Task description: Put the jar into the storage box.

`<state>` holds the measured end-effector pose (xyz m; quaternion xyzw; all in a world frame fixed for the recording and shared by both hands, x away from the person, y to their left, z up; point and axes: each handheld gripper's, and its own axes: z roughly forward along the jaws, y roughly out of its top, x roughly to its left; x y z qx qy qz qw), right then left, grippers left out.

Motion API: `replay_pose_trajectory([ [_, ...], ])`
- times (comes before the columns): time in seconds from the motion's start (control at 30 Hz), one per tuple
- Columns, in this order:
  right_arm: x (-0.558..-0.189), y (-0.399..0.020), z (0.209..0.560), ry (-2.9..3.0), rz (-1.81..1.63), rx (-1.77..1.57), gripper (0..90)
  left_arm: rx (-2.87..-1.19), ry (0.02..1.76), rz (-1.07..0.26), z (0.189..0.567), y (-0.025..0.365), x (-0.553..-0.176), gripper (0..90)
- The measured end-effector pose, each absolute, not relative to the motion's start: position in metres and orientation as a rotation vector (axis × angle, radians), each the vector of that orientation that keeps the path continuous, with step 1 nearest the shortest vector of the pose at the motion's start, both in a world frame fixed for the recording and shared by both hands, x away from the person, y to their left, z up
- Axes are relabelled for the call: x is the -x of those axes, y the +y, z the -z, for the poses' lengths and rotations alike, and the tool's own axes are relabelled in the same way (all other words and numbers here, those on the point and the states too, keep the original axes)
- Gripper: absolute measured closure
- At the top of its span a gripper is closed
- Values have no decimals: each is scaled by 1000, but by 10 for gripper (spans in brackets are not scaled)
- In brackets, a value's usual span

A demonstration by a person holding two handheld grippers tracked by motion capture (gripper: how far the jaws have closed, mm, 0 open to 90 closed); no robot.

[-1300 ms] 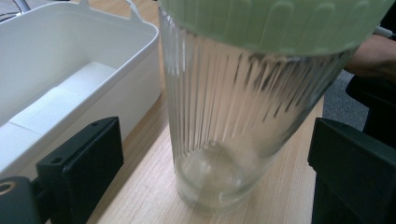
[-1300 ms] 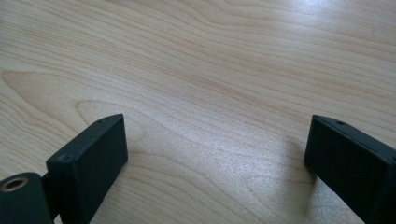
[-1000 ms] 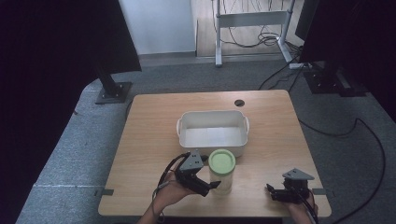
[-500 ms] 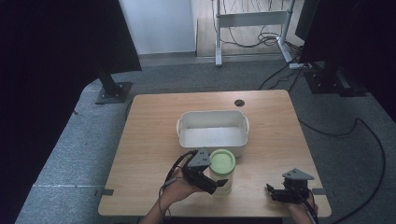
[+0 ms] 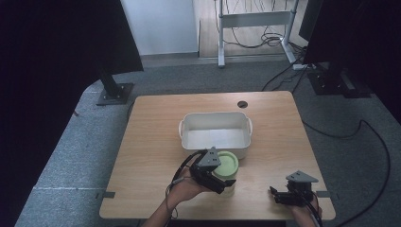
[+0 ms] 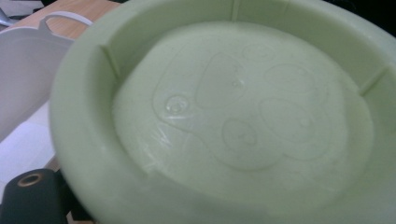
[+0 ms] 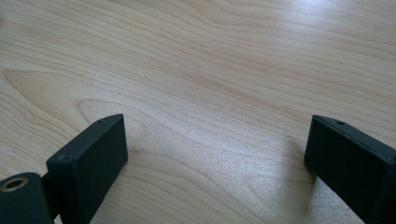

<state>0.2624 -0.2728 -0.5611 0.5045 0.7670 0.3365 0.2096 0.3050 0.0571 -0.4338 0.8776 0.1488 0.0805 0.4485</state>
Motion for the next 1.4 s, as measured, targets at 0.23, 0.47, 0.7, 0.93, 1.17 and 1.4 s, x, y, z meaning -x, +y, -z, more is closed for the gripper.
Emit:
replay_pose_trajectory([
  [0.23, -262, -273, 561, 2134, -937, -1401, 55, -2185, 359, -199, 432, 57, -306, 116],
  [0.47, -262, -273, 561, 2136, -936, -1400, 56, -2191, 331, -200, 418, 59, -307, 116],
  [0.7, -262, -273, 561, 2136, -936, -1400, 55, -2196, 330, -232, 405, 63, -313, 116],
  [0.93, -262, -273, 561, 2136, -936, -1400, 55, -2181, 352, -238, 393, 69, -321, 116],
  [1.17, -262, -273, 561, 2136, -936, -1400, 55, -2173, 368, -254, 381, 73, -330, 116],
  [1.4, -262, -273, 561, 2136, -936, -1400, 55, -2155, 388, -264, 369, 78, -339, 116],
])
